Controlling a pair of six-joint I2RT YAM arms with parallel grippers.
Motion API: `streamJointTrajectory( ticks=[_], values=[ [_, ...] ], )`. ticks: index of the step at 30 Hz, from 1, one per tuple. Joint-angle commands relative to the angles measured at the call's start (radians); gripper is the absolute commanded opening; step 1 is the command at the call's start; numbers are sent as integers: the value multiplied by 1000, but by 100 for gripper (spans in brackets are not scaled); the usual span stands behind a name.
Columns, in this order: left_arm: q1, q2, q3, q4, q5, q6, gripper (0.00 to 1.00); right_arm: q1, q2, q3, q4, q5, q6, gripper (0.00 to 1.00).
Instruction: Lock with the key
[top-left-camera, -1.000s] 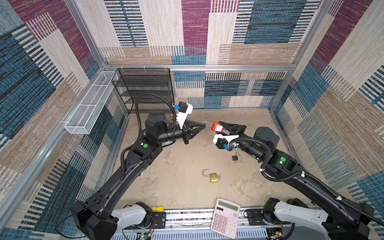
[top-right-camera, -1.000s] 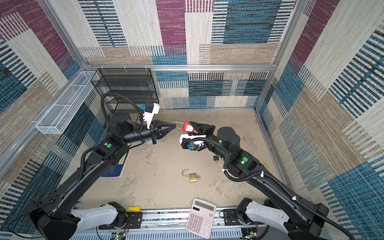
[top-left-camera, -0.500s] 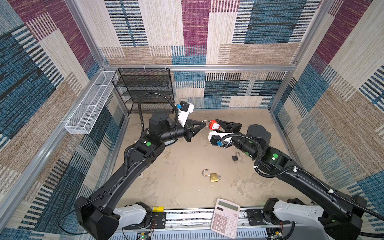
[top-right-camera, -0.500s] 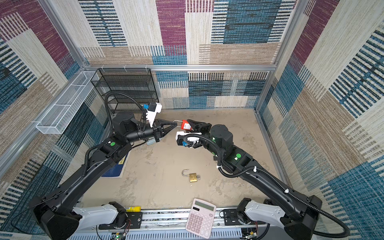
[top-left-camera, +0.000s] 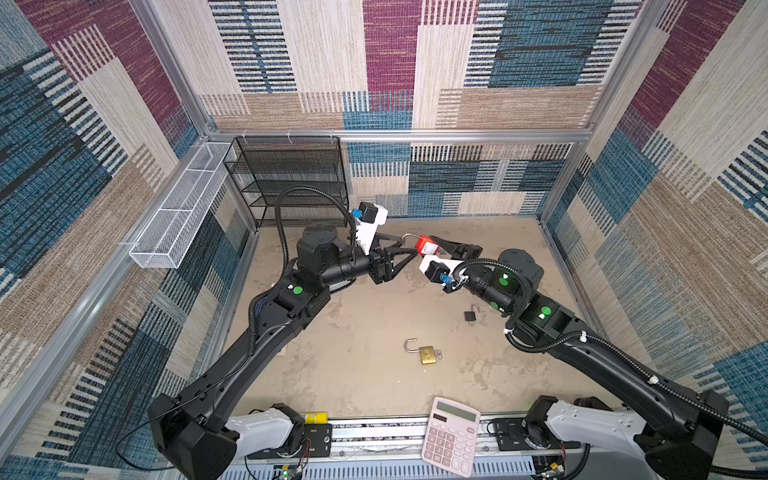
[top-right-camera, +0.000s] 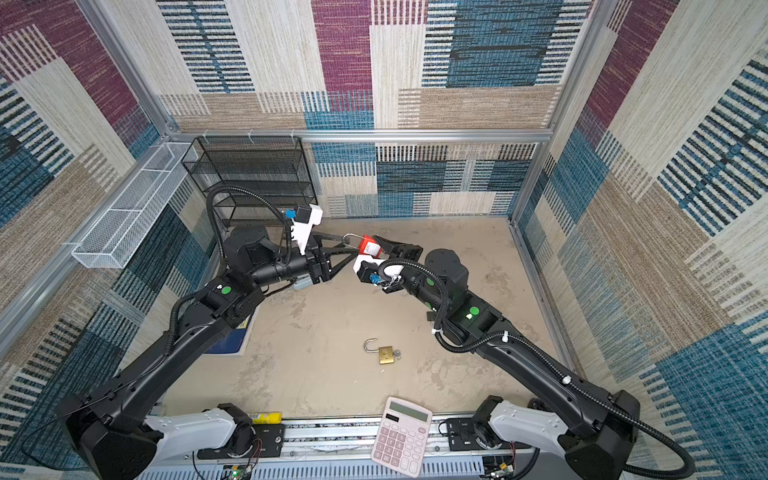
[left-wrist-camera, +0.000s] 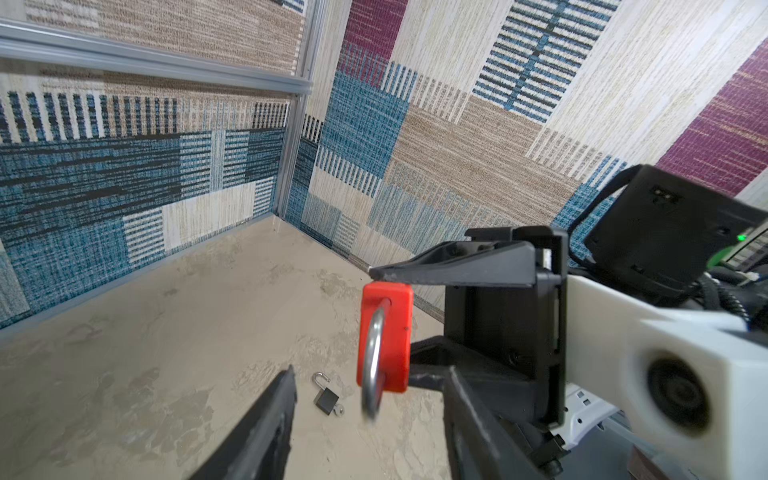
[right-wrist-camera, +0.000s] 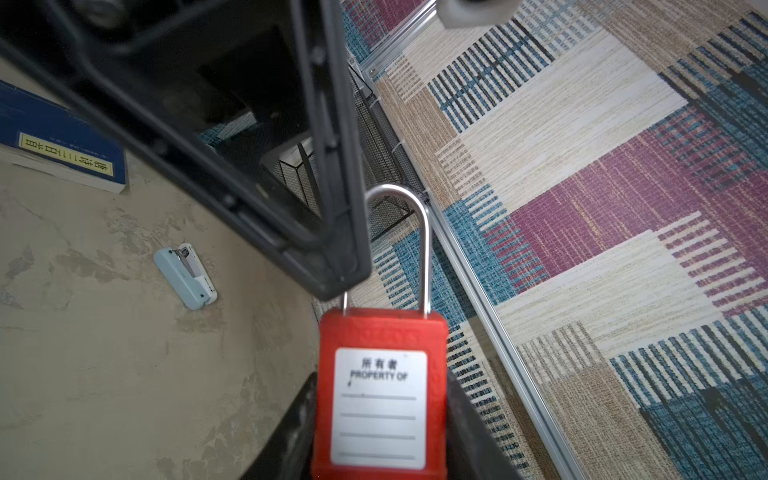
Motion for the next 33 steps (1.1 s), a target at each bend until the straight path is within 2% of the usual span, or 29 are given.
streamJointTrajectory(
  ticks=[1,9,21,26,33],
  values=[
    [1,1,-9,60,29,-31,61,-1,8,8,74,0,72,19],
    [0,16,-45,156,69,-100,60,-4,32,30,64,-10,61,19],
    [-2,75,-1,188,91,-145,54,-1,11,9,127,-2,-13,18],
    [-5,96,18,188,111,-157,46,0,9,9,123,-20,-31,18],
    [-8,106,27,196,107,-159,43,4,11,9,111,-18,-59,19]
  ],
)
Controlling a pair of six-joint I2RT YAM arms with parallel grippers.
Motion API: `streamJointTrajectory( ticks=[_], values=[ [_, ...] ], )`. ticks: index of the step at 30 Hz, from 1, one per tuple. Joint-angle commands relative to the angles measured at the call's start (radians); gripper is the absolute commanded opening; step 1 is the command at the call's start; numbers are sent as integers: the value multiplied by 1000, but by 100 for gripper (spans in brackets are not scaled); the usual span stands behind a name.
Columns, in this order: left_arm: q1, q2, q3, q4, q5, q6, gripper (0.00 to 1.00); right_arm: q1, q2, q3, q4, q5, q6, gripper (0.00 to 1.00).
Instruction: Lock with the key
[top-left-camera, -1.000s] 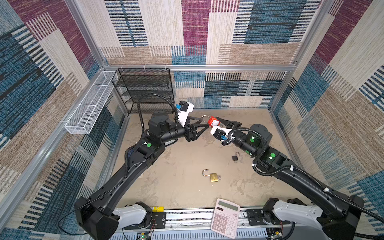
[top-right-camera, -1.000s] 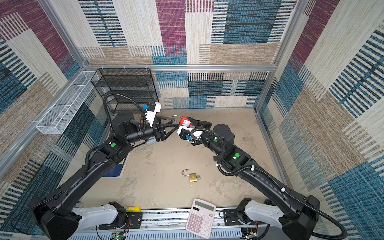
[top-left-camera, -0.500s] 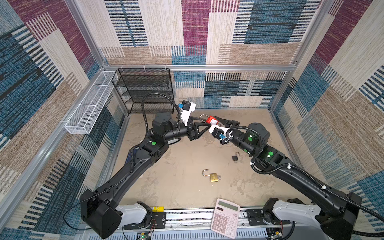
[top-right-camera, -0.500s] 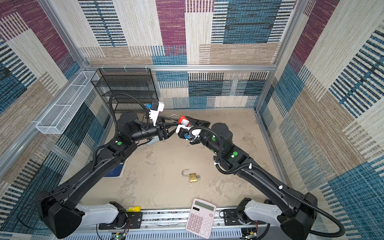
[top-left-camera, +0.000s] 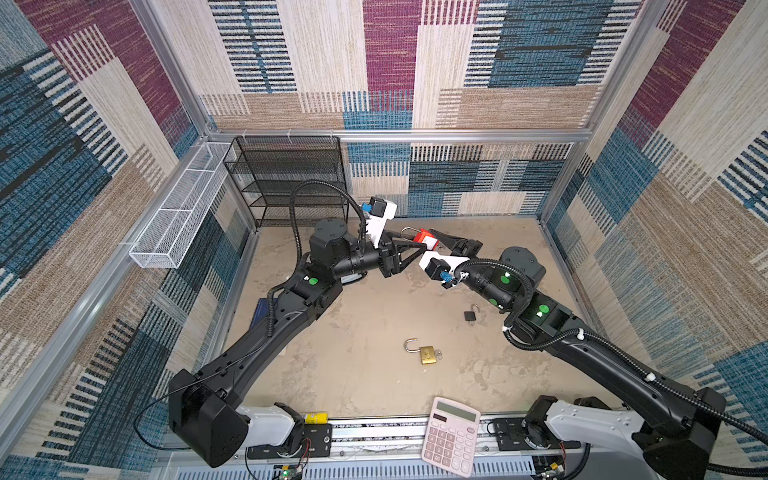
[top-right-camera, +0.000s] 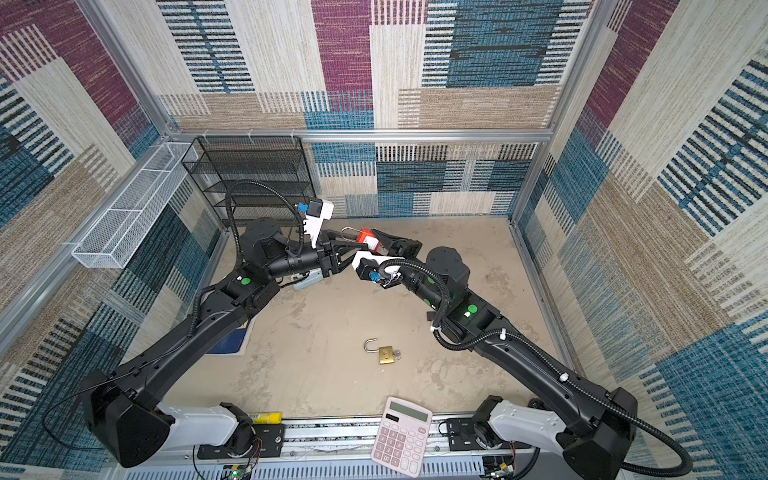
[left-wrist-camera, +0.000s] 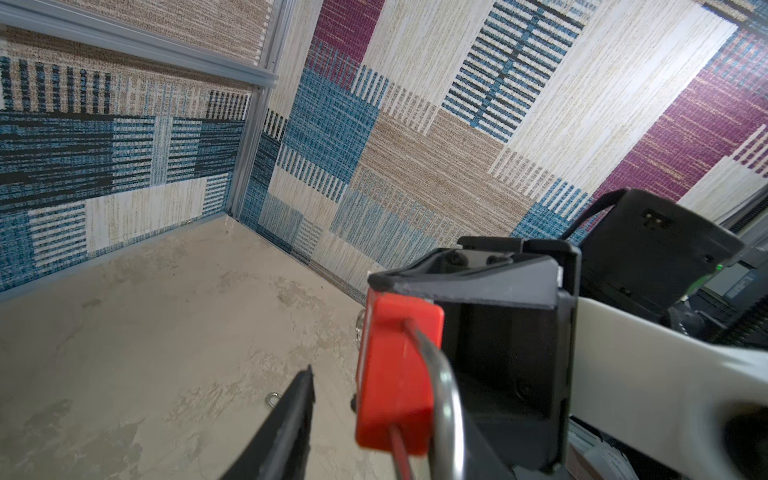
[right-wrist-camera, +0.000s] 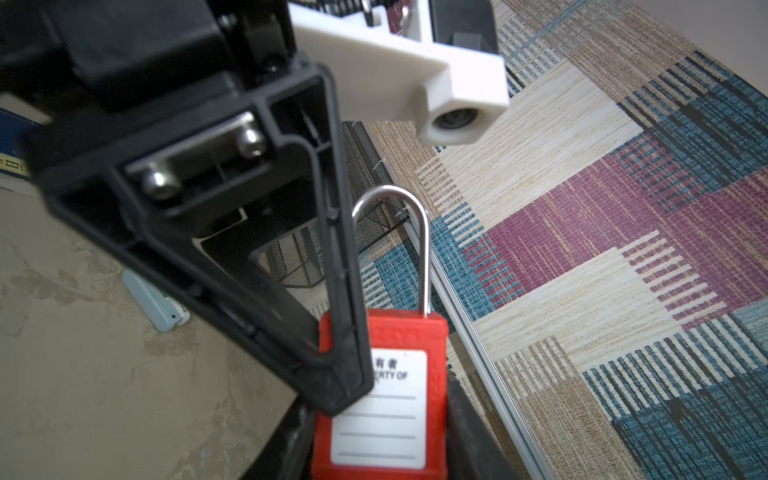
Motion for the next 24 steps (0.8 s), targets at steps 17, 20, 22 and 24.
streamJointTrajectory(
  ticks=[17,20,22,24],
  values=[
    [-7,-2,-7,71,-14,-26,0,35,-3,-13,44,27,-95,29],
    [-7,-18,-30,104,-7,-23,0,35,-8,-22,62,32,-84,75],
    [-6,-32,-38,95,-13,-2,0,33,-12,-27,58,35,-72,84],
    [-1,-42,-28,50,-16,38,0,25,-23,-36,51,41,-63,87]
  ],
)
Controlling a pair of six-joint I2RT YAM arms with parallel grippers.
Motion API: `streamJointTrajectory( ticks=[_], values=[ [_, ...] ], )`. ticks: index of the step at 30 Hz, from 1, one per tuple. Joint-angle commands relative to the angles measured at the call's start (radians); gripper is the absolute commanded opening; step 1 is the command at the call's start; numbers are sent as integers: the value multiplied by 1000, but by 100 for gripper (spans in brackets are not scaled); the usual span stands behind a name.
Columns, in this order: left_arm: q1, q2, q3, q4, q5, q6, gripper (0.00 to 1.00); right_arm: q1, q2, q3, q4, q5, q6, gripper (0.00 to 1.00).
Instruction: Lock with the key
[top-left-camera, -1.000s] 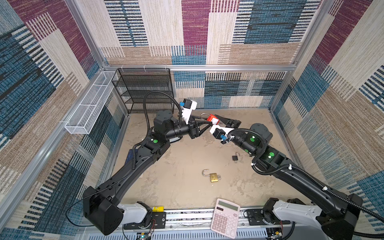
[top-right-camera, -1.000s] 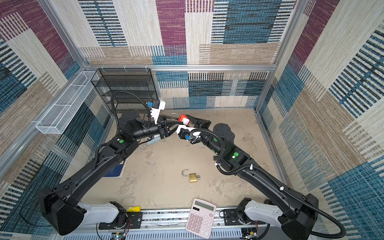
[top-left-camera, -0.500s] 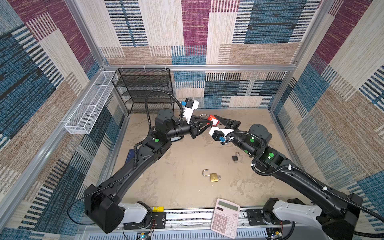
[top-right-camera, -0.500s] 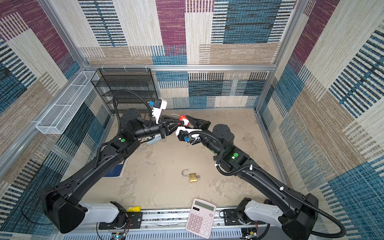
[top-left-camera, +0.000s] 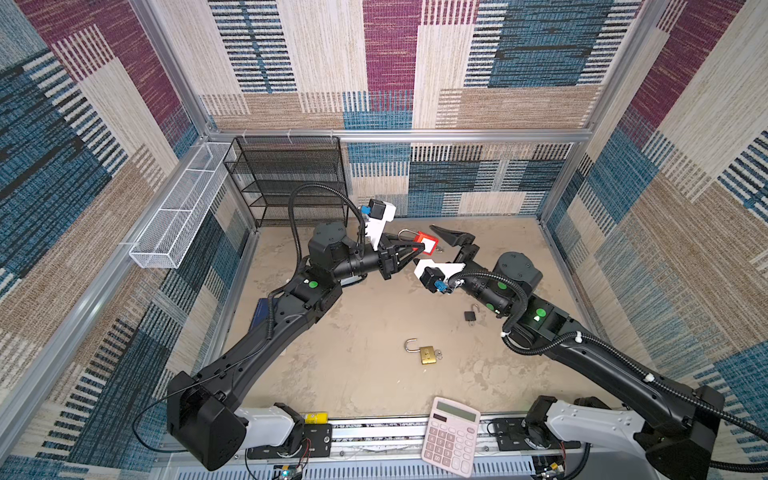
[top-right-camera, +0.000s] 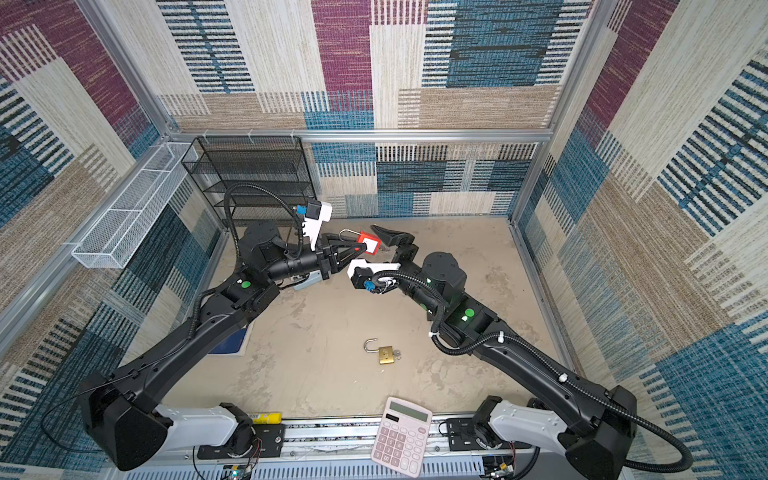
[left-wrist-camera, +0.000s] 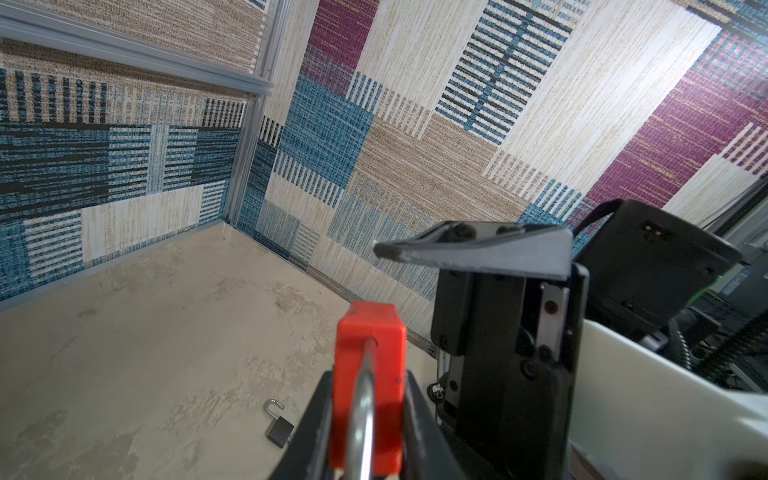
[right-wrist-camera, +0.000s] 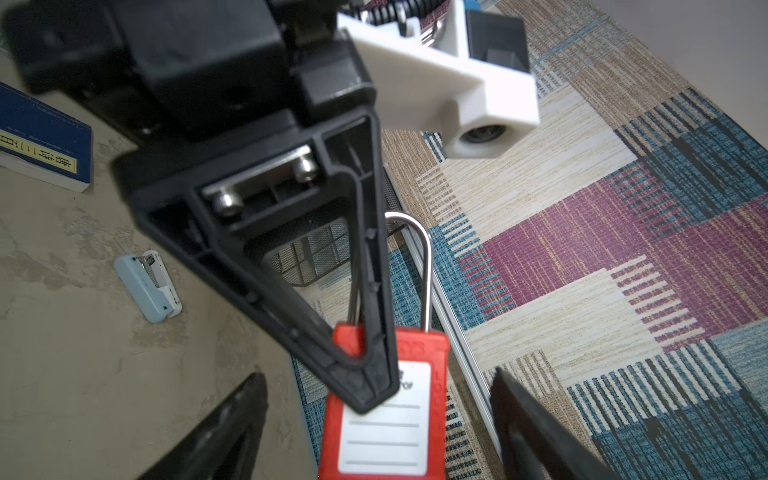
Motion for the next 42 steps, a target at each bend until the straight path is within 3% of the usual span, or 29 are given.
streamJointTrajectory(
  ticks=[1,4,11,13,17,23,28,32,36,40,42],
  values=[
    [6,-21,15,-13,-14,56,0,-16,-21,-13,22,1,21,88],
    [25,-19,37,-34,17,67,0,-61,-62,-36,16,-26,94,90],
    [90,16,52,87,122,16,0,-164,-149,-13,-36,-225,397,95],
    [113,39,34,213,160,-36,0,-164,-129,58,-99,-277,501,96],
    [161,107,-36,684,187,-211,0,-166,-54,212,-207,-370,684,98],
    [222,266,43,1049,240,-500,0,-191,29,389,-291,-387,897,99],
    [223,308,105,1021,288,-514,0,-290,154,596,-446,-512,1088,100],
    [223,293,110,963,294,-461,0,-409,292,741,-511,-760,1303,92],
    [223,268,101,884,290,-383,0,-443,360,779,-470,-871,1479,85],
    [223,231,70,788,270,-259,0,-450,343,690,-331,-943,1655,85],
    [223,234,74,790,272,-264,0,-455,354,668,-306,-992,1717,85]
  ],
)
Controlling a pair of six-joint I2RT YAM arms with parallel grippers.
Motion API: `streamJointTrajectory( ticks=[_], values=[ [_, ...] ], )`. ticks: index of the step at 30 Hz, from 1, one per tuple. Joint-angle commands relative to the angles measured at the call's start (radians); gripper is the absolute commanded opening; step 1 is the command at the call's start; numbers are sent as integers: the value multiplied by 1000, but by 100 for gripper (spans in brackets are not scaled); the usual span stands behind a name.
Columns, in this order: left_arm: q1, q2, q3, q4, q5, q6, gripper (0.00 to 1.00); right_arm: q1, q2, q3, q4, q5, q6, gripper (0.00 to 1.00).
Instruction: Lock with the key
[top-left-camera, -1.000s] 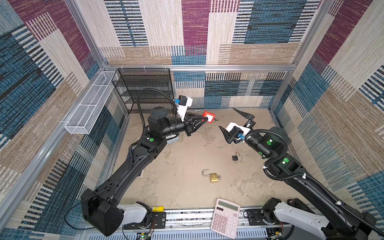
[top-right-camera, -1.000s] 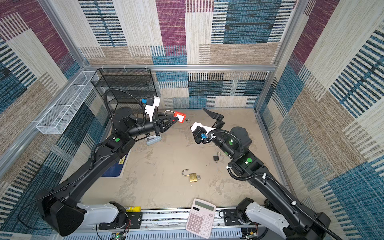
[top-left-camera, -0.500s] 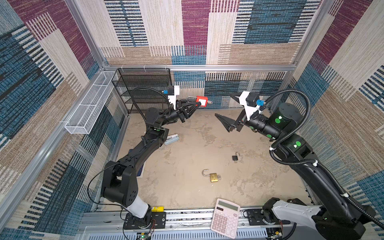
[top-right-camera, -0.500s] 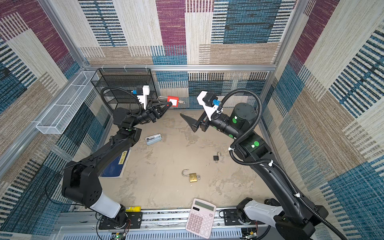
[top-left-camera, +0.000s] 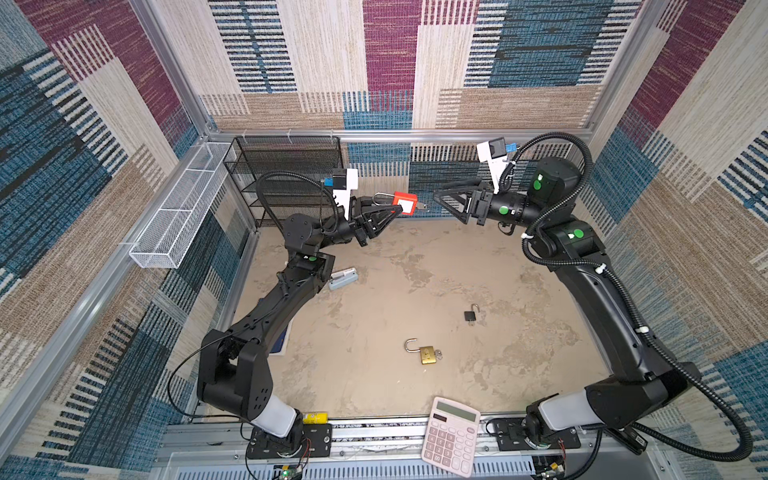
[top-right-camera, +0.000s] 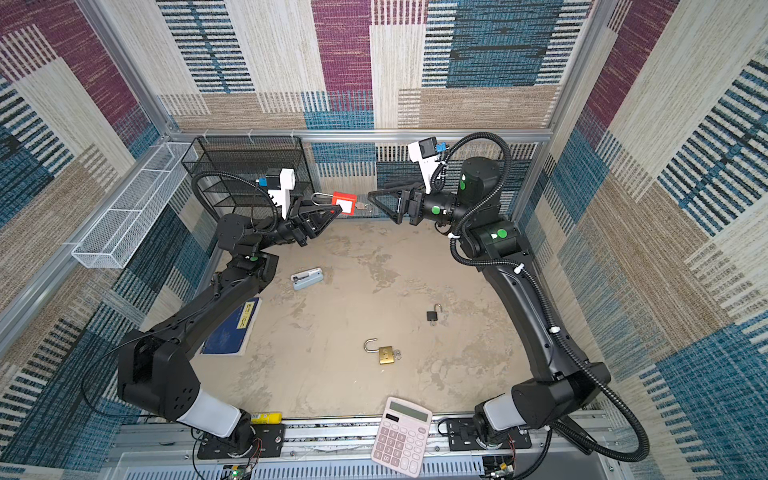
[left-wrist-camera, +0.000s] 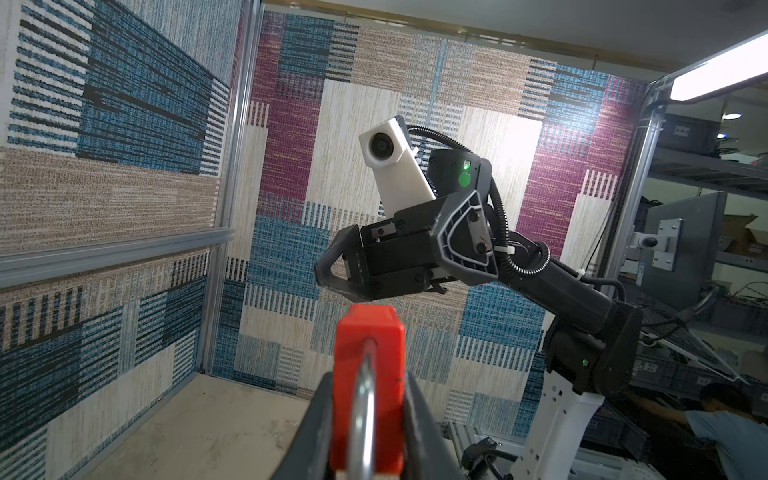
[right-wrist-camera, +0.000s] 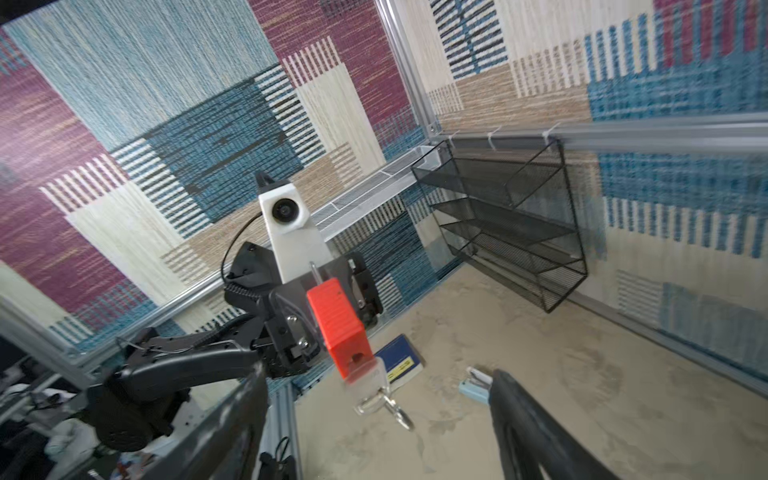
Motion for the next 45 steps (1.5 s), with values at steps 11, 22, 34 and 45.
streamJointTrajectory(
  ticks=[11,22,34,45],
  values=[
    [-6,31,40,52,7,-61,0,-10,31,-68,153,-160,247,80],
    [-5,20,33,41,6,-72,0,-9,62,-124,301,-267,338,80],
    [-12,31,45,40,-1,-92,0,10,70,-135,372,-332,376,78],
    [-14,23,41,42,0,-104,0,32,74,-136,412,-317,374,59]
  ],
)
